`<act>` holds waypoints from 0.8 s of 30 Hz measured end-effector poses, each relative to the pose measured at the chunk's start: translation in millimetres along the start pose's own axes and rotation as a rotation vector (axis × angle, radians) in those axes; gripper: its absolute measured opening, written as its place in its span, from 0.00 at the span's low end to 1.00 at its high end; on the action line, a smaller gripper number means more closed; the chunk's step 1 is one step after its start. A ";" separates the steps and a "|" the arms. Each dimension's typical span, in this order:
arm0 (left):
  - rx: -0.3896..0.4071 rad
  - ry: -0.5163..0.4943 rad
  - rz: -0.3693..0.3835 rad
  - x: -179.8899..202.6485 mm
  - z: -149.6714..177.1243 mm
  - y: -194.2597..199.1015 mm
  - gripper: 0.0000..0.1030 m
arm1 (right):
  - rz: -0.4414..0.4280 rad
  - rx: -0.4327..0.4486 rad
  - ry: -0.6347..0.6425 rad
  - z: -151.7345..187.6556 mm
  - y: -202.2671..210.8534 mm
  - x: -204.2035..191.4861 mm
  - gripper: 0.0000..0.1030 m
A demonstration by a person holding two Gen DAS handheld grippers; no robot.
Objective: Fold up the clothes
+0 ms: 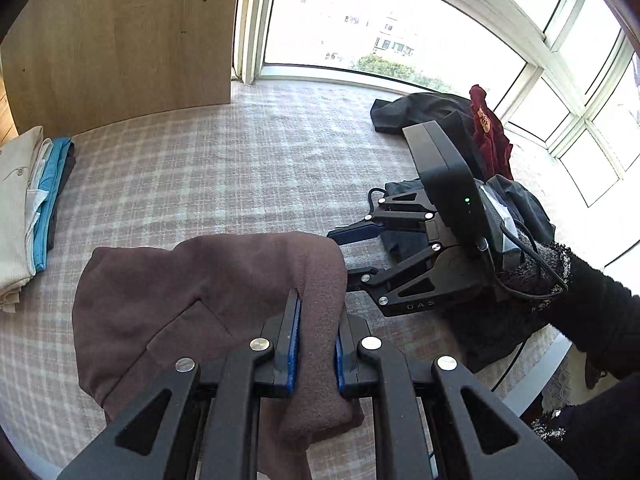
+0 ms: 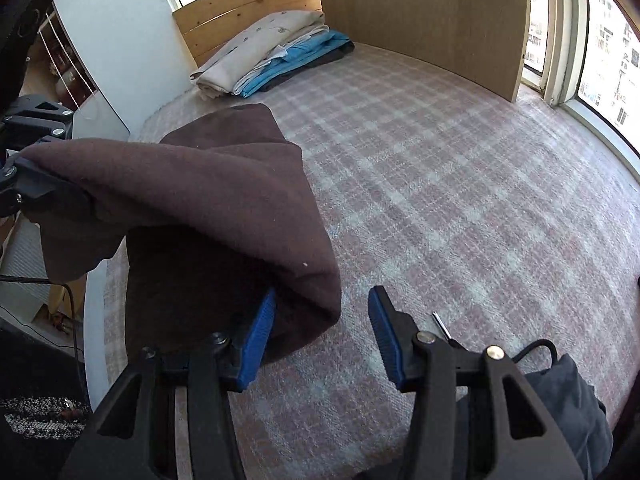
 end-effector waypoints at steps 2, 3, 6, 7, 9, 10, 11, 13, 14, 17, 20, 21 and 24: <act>-0.004 -0.006 -0.008 -0.6 1.1 0.1 0.12 | -0.011 -0.008 -0.055 -3.9 -4.4 9.1 0.34; -0.008 -0.004 0.002 -0.1 4.1 -1.7 0.12 | -0.018 -0.014 -0.096 -4.7 -6.1 16.6 0.33; -0.042 -0.005 0.041 6.8 19.7 -14.4 0.12 | -0.071 -0.030 -0.250 -2.2 -7.7 40.1 0.33; -0.065 -0.010 0.058 12.0 28.6 -22.6 0.12 | -0.069 -0.033 -0.261 -0.4 -7.7 41.7 0.33; -0.112 -0.027 0.088 24.3 47.7 -41.1 0.12 | -0.065 -0.046 -0.283 4.6 -8.3 45.0 0.33; -0.129 -0.037 0.101 30.5 56.3 -51.8 0.13 | -0.063 -0.052 -0.293 7.1 -8.6 46.7 0.33; -0.145 -0.044 0.110 35.2 63.9 -62.7 0.17 | -0.067 -0.056 -0.311 9.3 -8.3 49.1 0.32; -0.146 -0.048 0.108 39.1 70.6 -75.0 0.20 | -0.087 -0.064 -0.389 12.7 -3.1 57.6 0.32; -0.136 -0.031 0.119 40.5 69.3 -72.6 0.26 | -0.081 -0.066 -0.413 14.3 1.2 60.8 0.34; -0.104 0.021 0.186 49.1 64.6 -47.4 0.35 | 0.037 -0.017 -0.352 15.5 27.9 58.4 0.34; -0.007 0.030 0.219 50.0 60.1 7.4 0.40 | 0.142 0.085 -0.266 7.6 61.4 37.1 0.34; 0.020 0.019 0.175 38.5 60.1 23.6 0.42 | 0.115 0.118 -0.249 3.5 68.7 21.5 0.34; 0.056 -0.002 0.015 -14.0 68.2 53.5 0.53 | -0.019 0.180 -0.238 -5.3 73.3 -28.1 0.35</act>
Point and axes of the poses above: each gripper's, at about its wrist camera, not at the fingertips, and y roughly against the way its jaws point, x to its right, z to its underside, the point moved 9 cm from there along -y, roughly the way its jaws point, and after that the axes turned 12 degrees about -y, right-handed, at the moved point
